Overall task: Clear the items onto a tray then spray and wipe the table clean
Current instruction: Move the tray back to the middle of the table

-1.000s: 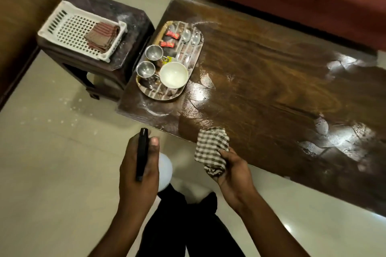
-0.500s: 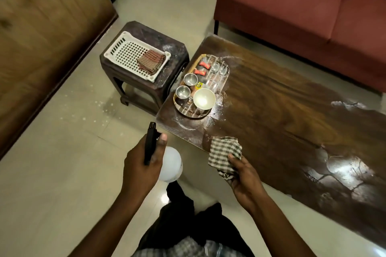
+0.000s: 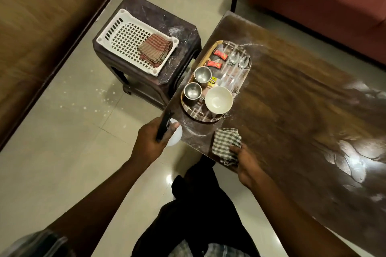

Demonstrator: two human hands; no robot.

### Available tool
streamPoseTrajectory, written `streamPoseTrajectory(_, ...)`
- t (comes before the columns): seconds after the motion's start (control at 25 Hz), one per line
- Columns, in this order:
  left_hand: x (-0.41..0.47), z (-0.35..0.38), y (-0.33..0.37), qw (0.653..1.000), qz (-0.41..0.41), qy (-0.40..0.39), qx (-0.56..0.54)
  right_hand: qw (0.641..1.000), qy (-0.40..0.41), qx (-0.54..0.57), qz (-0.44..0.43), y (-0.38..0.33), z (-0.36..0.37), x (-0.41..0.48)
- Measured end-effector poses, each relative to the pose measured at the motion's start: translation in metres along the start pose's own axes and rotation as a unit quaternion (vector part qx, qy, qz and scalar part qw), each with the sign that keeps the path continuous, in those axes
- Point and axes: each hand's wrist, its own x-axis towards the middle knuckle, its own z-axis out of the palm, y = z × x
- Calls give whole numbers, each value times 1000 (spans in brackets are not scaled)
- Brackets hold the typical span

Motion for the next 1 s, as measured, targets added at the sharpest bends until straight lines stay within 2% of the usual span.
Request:
streamPoseTrajectory(0.2, 24, 13, -19, 999, 20, -32, 25, 998, 18, -63, -5, 13, -21, 36)
streamPoseTrajectory(0.28, 27, 15, -19, 998, 16, -45, 29, 990, 42, -130, -14, 13, -35, 40)
streamPoseTrajectory(0.4, 34, 13, -19, 995, -3, -88, 53, 930, 79, -352, -72, 0, -52, 37)
streamPoseTrajectory(0.48, 34, 3, -27, 986, 11, -153, 66, 892, 88, -427, -118, -22, -56, 31)
streamPoseTrajectory(0.56, 36, -13, -45, 976, 59, -192, 89, 867, 101, -452, -183, -59, -56, 33)
streamPoseTrajectory(0.64, 48, -30, -56, 973, 85, -167, 137, 859, 116, -432, -249, -111, -48, 43)
streamPoseTrajectory(0.68, 61, -34, -57, 977, 69, -134, 149, 856, 125, -420, -275, -140, -43, 55)
streamPoseTrajectory(0.72, 76, -33, -54, 986, 22, -95, 138, 850, 135, -411, -301, -169, -37, 69)
streamPoseTrajectory(0.76, 94, -29, -47, 992, -66, -59, 87, 842, 142, -407, -324, -198, -28, 84)
streamPoseTrajectory(0.8, 114, -23, -40, 983, -177, -39, -3, 835, 139, -407, -342, -227, -20, 99)
streamPoseTrajectory(0.88, 153, -6, -25, 926, -335, -61, -162, 826, 105, -420, -362, -280, 1, 126)
streamPoseTrajectory(1.0, 184, 20, -9, 873, -425, -151, -183, 842, 30, -425, -330, -334, 38, 156)
